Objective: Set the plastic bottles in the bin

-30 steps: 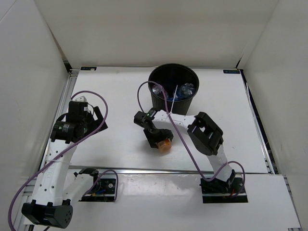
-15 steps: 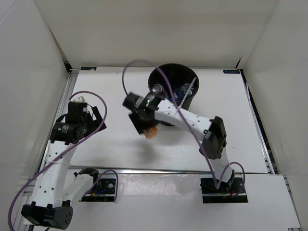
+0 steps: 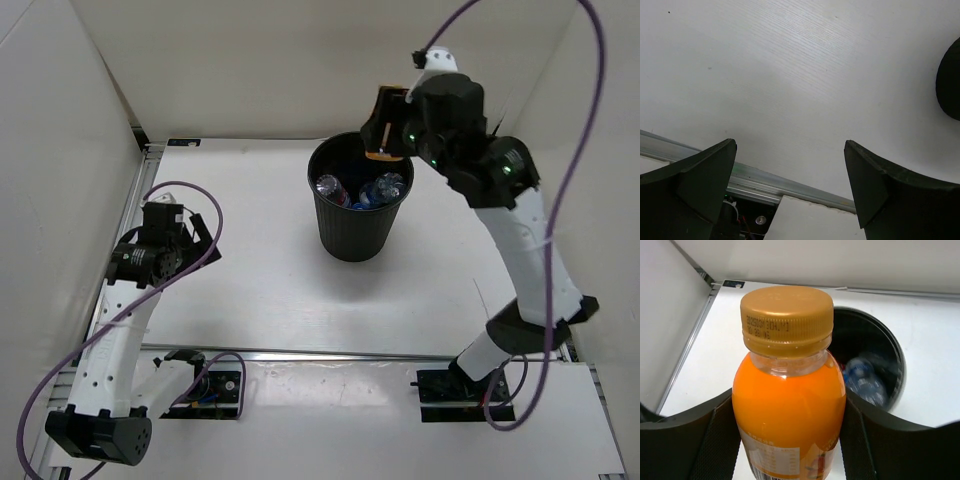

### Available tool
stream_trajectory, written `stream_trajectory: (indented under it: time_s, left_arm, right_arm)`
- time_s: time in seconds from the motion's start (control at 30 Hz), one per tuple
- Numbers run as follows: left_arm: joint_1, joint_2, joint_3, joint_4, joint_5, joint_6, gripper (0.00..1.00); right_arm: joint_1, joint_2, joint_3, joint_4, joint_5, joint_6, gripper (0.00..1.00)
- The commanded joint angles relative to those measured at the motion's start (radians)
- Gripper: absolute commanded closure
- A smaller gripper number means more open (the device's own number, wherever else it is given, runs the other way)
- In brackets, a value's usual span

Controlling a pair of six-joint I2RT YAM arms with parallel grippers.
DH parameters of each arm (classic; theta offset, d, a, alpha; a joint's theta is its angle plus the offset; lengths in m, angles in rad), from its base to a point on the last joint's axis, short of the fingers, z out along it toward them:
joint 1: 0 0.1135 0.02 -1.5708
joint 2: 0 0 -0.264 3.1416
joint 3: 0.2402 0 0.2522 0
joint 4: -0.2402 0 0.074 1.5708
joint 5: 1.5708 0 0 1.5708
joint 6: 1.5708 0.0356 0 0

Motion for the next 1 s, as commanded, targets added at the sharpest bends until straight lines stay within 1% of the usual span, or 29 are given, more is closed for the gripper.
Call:
stream_trajectory:
  time_s: [0.0, 0.03, 0.07, 0.1, 0.17, 0.2, 0.23, 0.27, 0.3, 0.33, 0.37, 0.4, 0.47, 0.6, 0.67, 0.7, 0.73, 0.77, 0.8, 0.83, 0.9, 0.93, 0.97]
  left_arm:
    - [-0.006, 0.028, 0.045, 0.024, -0.016, -0.016, 0.0]
    - [-0.006, 0.028, 0.045, 0.024, -0.016, -0.016, 0.0]
    - [-0.006, 0.028, 0.045, 0.033, -0.016, -0.016, 0.0]
    - [-0.006, 0.037, 0.056, 0.033, -0.016, -0.016, 0.0]
    - [-0.006, 0.046, 0.065, 0.033, -0.016, -0.016, 0.0]
    - [-0.006, 0.046, 0.065, 0.033, -0.016, -0.016, 0.0]
    - [-0.006, 0.046, 0.065, 0.033, -0.016, -0.016, 0.0]
    - [-0.006, 0.046, 0.065, 0.033, -0.016, -0.016, 0.0]
    - [-0.006, 0.046, 0.065, 0.033, -0.026, -0.016, 0.0]
    - [-0.006, 0.046, 0.053, 0.033, -0.026, -0.016, 0.0]
    - [-0.006, 0.046, 0.039, 0.033, -0.026, -0.026, 0.0]
    - [-0.006, 0.037, 0.039, 0.033, -0.026, -0.026, 0.0]
    - [-0.006, 0.037, 0.016, 0.044, -0.026, -0.026, 0.0]
    - [-0.006, 0.048, 0.016, 0.053, -0.026, -0.046, 0.0]
    - [-0.006, 0.06, 0.016, 0.062, -0.026, -0.046, 0.0]
    - [-0.006, 0.069, 0.025, 0.072, -0.026, -0.057, 0.0]
    - [-0.006, 0.069, 0.036, 0.072, -0.038, -0.057, 0.0]
    - [-0.006, 0.08, 0.036, 0.072, -0.049, -0.057, 0.0]
    - [-0.006, 0.091, 0.045, 0.072, -0.067, -0.069, 0.0]
    - [-0.006, 0.091, 0.056, 0.072, -0.134, -0.097, 0.0]
    - [-0.006, 0.1, 0.091, 0.008, -0.255, -0.167, 0.0]
    - [-0.006, 0.1, 0.091, -0.037, -0.359, -0.228, 0.0]
    - [-0.006, 0.086, 0.102, -0.046, -0.395, -0.247, 0.0]
  right_arm:
    - [-0.052, 0.145, 0.017, 0.099, -0.1, -0.048, 0.63]
    - [-0.073, 0.178, 0.035, 0.099, -0.119, -0.039, 0.61]
    - [-0.073, 0.195, 0.045, 0.099, -0.119, -0.039, 0.56]
    - [-0.084, 0.208, 0.045, 0.099, -0.128, -0.039, 0.55]
    - [-0.113, 0.228, 0.02, 0.099, -0.198, -0.007, 0.53]
    - [-0.113, 0.228, 0.02, 0.099, -0.198, 0.007, 0.53]
    - [-0.126, 0.238, 0.008, 0.087, -0.198, 0.007, 0.5]
    - [-0.126, 0.239, -0.004, 0.087, -0.198, 0.018, 0.44]
    - [-0.139, 0.239, -0.016, 0.087, -0.208, 0.018, 0.31]
    - [-0.161, 0.239, -0.016, 0.087, -0.221, 0.028, 0.21]
    - [-0.173, 0.239, -0.016, 0.087, -0.234, 0.029, 0.03]
    - [-0.184, 0.239, -0.016, 0.087, -0.254, 0.039, 0.0]
    - [-0.207, 0.239, 0.0, 0.087, -0.289, 0.039, 0.0]
    - [-0.218, 0.153, -0.023, 0.076, -0.3, 0.039, 0.0]
    - [-0.227, 0.107, -0.059, 0.076, -0.346, 0.027, 0.0]
    - [-0.238, 0.06, -0.107, 0.087, -0.356, 0.027, 0.0]
    - [-0.248, 0.033, -0.134, 0.087, -0.366, 0.027, 0.0]
    - [-0.259, 0.009, -0.159, 0.087, -0.41, 0.027, 0.0]
    - [-0.28, -0.042, -0.185, 0.087, -0.428, 0.027, 0.0]
    - [-0.29, -0.069, -0.244, 0.087, -0.445, 0.036, 0.0]
    - [-0.299, -0.141, -0.298, 0.087, -0.458, 0.027, 0.0]
    - [-0.299, -0.163, -0.346, 0.087, -0.44, 0.018, 0.0]
    - [-0.299, -0.197, -0.369, 0.087, -0.42, 0.007, 0.0]
